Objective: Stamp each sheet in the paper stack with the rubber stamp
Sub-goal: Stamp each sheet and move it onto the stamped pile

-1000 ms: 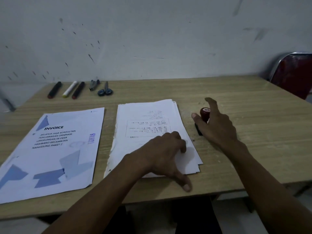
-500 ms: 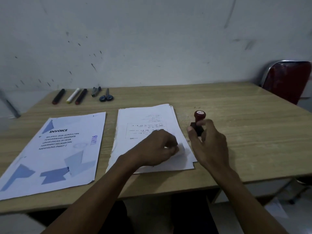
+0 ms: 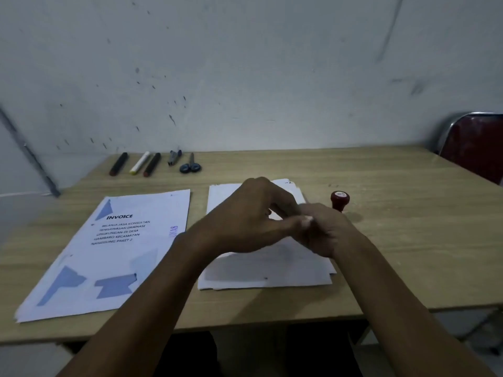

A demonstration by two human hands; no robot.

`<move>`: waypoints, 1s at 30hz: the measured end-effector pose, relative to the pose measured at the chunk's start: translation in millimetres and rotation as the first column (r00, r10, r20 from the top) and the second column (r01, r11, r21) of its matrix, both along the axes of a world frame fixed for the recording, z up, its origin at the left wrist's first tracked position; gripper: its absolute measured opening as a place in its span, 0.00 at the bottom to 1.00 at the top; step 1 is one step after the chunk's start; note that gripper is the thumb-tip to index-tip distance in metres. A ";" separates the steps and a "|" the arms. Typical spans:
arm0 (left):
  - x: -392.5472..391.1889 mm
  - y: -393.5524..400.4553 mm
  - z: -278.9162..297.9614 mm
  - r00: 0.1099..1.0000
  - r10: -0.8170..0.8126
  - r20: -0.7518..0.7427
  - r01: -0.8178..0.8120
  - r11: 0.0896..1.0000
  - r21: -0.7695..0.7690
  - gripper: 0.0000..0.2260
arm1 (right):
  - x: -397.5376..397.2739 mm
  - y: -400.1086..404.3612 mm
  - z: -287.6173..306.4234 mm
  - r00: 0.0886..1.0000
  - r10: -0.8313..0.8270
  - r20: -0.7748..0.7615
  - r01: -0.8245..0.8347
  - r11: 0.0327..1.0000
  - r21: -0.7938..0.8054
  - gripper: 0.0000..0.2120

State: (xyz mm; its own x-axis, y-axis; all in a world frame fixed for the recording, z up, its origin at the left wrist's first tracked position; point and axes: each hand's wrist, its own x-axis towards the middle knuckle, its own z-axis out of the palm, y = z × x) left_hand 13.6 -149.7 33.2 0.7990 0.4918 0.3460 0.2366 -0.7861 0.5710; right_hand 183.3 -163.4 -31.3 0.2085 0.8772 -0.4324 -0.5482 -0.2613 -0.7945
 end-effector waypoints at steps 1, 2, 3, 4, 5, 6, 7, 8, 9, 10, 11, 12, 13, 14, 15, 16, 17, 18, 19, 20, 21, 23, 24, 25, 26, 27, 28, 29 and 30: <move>-5.7 3.7 1.9 0.999 0.030 -0.022 -0.031 0.999 -0.028 0.10 | -1.5 2.4 2.5 0.999 0.009 0.039 -0.010 1.000 0.014 0.17; -12.2 9.7 2.2 0.996 0.093 -0.008 -0.093 0.995 -0.047 0.13 | -3.6 3.5 5.1 0.998 0.009 0.069 -0.012 0.999 0.043 0.16; -19.6 18.6 0.8 0.981 0.192 0.042 -0.189 0.980 -0.055 0.17 | -4.7 5.1 6.3 0.997 0.017 0.072 -0.023 0.996 0.087 0.16; -27.3 28.5 -1.0 0.943 0.315 0.105 -0.310 0.949 -0.063 0.20 | -6.7 4.7 8.4 0.997 0.036 0.072 -0.045 0.990 0.130 0.16; -35.5 39.6 -3.9 0.881 0.445 0.160 -0.437 0.896 -0.084 0.21 | -9.4 5.8 8.9 0.996 0.047 0.082 -0.058 0.987 0.148 0.16; -44.9 51.6 -7.6 0.800 0.570 0.189 -0.555 0.822 -0.130 0.23 | -14.5 6.2 11.8 0.994 0.060 0.096 -0.075 0.984 0.160 0.15; -54.8 65.0 -12.7 0.713 0.681 0.167 -0.648 0.731 -0.213 0.24 | -19.4 7.7 13.8 0.993 0.065 0.101 -0.082 0.982 0.171 0.14; -65.9 77.1 -17.7 0.643 0.760 0.091 -0.702 0.633 -0.326 0.28 | -25.3 9.4 15.8 0.993 0.070 0.098 -0.087 0.978 0.188 0.14; -77.2 88.4 -23.3 0.608 0.794 -0.026 -0.716 0.533 -0.451 0.33 | -30.7 12.1 17.3 0.994 0.076 0.076 -0.091 0.973 0.213 0.15; -87.3 95.6 -27.9 0.613 0.777 -0.145 -0.693 0.440 -0.572 0.38 | -35.7 14.9 19.2 0.995 0.092 0.040 -0.099 0.966 0.240 0.16; -96.4 99.1 -31.6 0.645 0.726 -0.241 -0.644 0.346 -0.682 0.41 | -40.8 18.4 21.6 0.993 0.115 -0.002 -0.110 0.959 0.263 0.17; -104.3 100.5 -34.8 0.690 0.662 -0.292 -0.576 0.259 -0.776 0.42 | -46.6 22.1 24.7 0.990 0.138 -0.037 -0.123 0.952 0.279 0.19; -112.8 101.4 -38.2 0.739 0.606 -0.294 -0.491 0.185 -0.852 0.41 | -53.2 27.9 27.2 0.985 0.157 -0.065 -0.133 0.949 0.284 0.21; -119.6 101.5 -40.8 0.782 0.565 -0.262 -0.399 0.132 -0.908 0.40 | -61.3 33.5 30.9 0.979 0.184 -0.086 -0.152 0.945 0.290 0.24; -124.2 102.1 -43.6 0.812 0.544 -0.213 -0.313 0.097 -0.945 0.37 | -68.0 38.8 34.5 0.974 0.202 -0.101 -0.165 0.941 0.295 0.26; -128.5 103.0 -46.2 0.829 0.536 -0.159 -0.237 0.079 -0.968 0.35 | -76.6 43.7 39.7 0.968 0.224 -0.113 -0.181 0.935 0.304 0.28; -135.9 106.1 -49.0 0.833 0.545 -0.092 -0.164 0.085 -0.983 0.32 | -87.1 50.2 43.9 0.961 0.247 -0.123 -0.198 0.928 0.316 0.29; -141.8 106.6 -48.1 0.830 0.558 -0.016 -0.091 0.107 -0.990 0.30 | -95.6 55.6 47.5 0.954 0.269 -0.136 -0.211 0.918 0.335 0.29; -149.6 108.9 -46.4 0.819 0.570 0.062 -0.017 0.133 -0.991 0.27 | -103.7 61.6 50.1 0.947 0.285 -0.147 -0.219 0.909 0.355 0.28; -157.7 110.3 -43.1 0.803 0.581 0.132 0.050 0.154 -0.987 0.26 | -112.2 67.5 52.5 0.939 0.307 -0.157 -0.231 0.897 0.377 0.27; -165.0 110.4 -38.5 0.783 0.590 0.196 0.130 0.154 -0.980 0.26 | -119.9 73.2 54.4 0.931 0.325 -0.167 -0.240 0.888 0.394 0.25; -181.8 116.1 -29.1 0.733 0.617 0.287 0.225 0.179 -0.958 0.19 | -133.2 82.4 57.2 0.915 0.368 -0.164 -0.277 0.870 0.408 0.22; -190.1 120.2 -22.6 0.684 0.674 0.279 0.187 0.208 -0.960 0.14 | -138.6 86.3 56.5 0.909 0.385 -0.159 -0.297 0.867 0.399 0.19; -197.6 121.3 -15.6 0.651 0.721 0.237 0.095 0.233 -0.968 0.11 | -142.9 90.3 54.5 0.914 0.382 -0.137 -0.310 0.875 0.372 0.16; -208.3 126.2 -12.6 0.630 0.757 0.175 -0.022 0.243 -0.970 0.11 | -147.4 93.4 51.4 0.929 0.361 -0.085 -0.315 0.890 0.330 0.14; -219.8 132.8 -13.4 0.616 0.780 0.115 -0.132 0.246 -0.960 0.13 | -151.3 96.3 46.7 0.947 0.319 0.018 -0.312 0.910 0.274 0.13; -232.3 138.1 -14.5 0.592 0.804 0.059 -0.243 0.248 -0.938 0.14 | -155.6 98.4 40.8 0.949 0.272 0.160 -0.302 0.930 0.209 0.11; -243.6 145.3 -19.4 0.558 0.830 0.010 -0.349 0.246 -0.904 0.15 | -159.0 99.0 34.3 0.920 0.242 0.308 -0.296 0.945 0.141 0.10; -251.6 150.2 -23.5 0.505 0.862 -0.035 -0.463 0.237 -0.854 0.16 | -161.9 98.4 27.3 0.871 0.238 0.430 -0.299 0.951 0.080 0.08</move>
